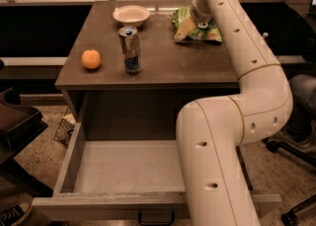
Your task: Place green rice chip bag into top drawer
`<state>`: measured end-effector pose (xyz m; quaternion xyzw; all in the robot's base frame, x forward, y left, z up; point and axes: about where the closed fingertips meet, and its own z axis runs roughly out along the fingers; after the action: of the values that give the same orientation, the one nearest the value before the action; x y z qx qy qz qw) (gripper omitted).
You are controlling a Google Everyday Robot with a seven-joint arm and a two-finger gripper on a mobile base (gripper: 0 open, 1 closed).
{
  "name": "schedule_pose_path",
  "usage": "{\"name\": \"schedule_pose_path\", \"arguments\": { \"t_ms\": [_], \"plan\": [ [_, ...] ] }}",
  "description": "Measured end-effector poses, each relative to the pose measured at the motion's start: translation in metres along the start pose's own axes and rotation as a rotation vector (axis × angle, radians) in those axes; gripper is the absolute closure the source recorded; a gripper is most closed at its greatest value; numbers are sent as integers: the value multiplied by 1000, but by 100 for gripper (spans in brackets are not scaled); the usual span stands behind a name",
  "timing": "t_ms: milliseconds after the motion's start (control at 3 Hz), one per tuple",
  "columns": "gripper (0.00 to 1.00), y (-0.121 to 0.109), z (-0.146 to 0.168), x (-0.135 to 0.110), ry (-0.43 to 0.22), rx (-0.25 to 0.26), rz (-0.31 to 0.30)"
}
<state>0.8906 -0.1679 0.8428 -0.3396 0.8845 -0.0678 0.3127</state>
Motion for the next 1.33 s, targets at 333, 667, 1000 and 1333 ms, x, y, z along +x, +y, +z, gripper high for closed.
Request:
{"name": "schedule_pose_path", "arguments": {
  "t_ms": [333,667,1000,1333],
  "plan": [
    [18,-9,12,12,20,29,73],
    [49,-10,12,13,22,30,87],
    [72,-11,8,10,22,30,87],
    [96,-10,7,11,22,30,87]
  ]
}}
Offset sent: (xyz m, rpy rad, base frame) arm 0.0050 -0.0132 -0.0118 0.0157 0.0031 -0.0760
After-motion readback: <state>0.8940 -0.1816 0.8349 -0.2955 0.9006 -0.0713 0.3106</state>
